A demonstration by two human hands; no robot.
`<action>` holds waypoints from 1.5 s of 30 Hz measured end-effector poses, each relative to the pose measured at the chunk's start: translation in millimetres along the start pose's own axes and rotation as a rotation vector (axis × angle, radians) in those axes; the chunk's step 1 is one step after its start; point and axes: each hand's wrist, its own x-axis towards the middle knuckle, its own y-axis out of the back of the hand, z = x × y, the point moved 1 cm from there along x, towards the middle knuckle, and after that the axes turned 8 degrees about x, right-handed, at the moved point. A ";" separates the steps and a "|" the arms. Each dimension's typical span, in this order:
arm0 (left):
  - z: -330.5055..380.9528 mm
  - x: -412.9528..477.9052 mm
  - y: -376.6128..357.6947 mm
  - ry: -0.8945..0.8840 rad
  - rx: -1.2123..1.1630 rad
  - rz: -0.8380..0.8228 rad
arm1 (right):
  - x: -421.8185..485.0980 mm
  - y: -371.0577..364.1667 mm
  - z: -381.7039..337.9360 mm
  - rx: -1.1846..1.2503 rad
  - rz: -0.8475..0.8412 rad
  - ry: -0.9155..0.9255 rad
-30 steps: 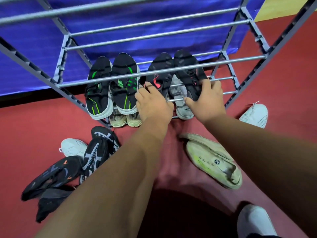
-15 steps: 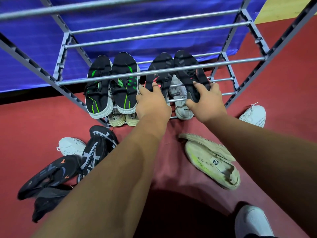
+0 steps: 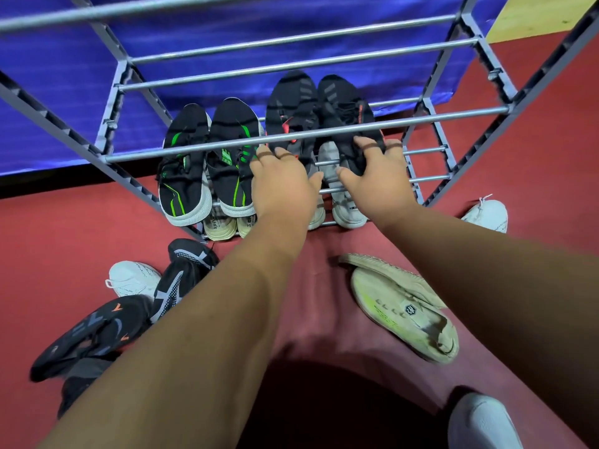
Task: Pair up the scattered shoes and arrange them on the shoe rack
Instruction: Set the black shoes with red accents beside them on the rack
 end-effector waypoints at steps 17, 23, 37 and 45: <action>-5.9 1.7 -5.9 -0.015 -0.002 -0.075 | 10.2 -6.4 14.5 -0.080 -0.122 0.053; -15.3 2.5 -10.7 -0.060 -0.069 -0.073 | 9.4 -8.1 13.8 -0.134 -0.107 0.074; -23.4 1.8 -3.1 -0.099 -0.160 -0.111 | -6.3 7.2 8.9 -0.119 -0.068 0.099; -26.2 2.4 0.4 -0.115 -0.162 -0.142 | -17.2 9.5 11.8 -0.142 -0.080 0.075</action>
